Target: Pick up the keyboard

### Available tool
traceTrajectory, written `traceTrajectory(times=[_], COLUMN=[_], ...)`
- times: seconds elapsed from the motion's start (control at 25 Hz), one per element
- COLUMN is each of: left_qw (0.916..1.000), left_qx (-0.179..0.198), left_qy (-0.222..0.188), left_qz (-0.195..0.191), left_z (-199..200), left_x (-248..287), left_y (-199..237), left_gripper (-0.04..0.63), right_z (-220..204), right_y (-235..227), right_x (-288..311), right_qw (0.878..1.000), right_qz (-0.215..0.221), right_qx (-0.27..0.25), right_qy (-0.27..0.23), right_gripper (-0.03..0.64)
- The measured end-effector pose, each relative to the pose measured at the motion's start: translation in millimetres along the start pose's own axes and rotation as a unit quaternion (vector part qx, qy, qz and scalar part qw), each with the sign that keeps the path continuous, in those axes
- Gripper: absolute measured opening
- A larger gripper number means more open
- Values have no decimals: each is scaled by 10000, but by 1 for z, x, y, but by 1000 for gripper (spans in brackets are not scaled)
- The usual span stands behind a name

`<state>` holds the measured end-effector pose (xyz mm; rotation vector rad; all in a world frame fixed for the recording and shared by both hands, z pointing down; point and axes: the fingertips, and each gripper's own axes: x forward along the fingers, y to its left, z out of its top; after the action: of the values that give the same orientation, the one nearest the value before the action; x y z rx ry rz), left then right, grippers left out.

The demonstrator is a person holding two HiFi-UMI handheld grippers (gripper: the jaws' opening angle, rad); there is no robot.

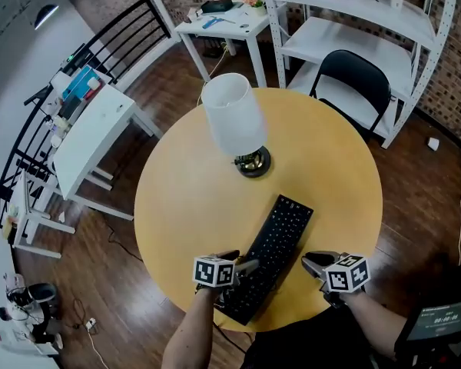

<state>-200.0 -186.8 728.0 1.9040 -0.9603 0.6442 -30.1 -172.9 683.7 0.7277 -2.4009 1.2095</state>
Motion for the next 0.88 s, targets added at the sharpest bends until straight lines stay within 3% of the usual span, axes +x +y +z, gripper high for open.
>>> traceTrajectory(times=[0.36,0.52,0.64,0.88], left_qw=[9957,9930,9926,9919], left_qx=[256,567,531,567], left_qy=[759,900,895,1103], left_qz=[-455,-515,-625,-277], left_z=[-1,-2,1,-1], left_x=[27,29,28,35], left_y=[-2,-3,-6,-3], left_gripper=[448,446,413,374], right_z=[-19,-19,-17,-17], right_y=[-11,-18,-17,-15], right_x=[37,50,58,69], right_qw=[9920,9907,9883,9814], right_qz=[477,462,558,530], right_qx=[1142,1246,1375,1793], right_qy=[251,301,338,445], right_gripper=[183,218,219,222])
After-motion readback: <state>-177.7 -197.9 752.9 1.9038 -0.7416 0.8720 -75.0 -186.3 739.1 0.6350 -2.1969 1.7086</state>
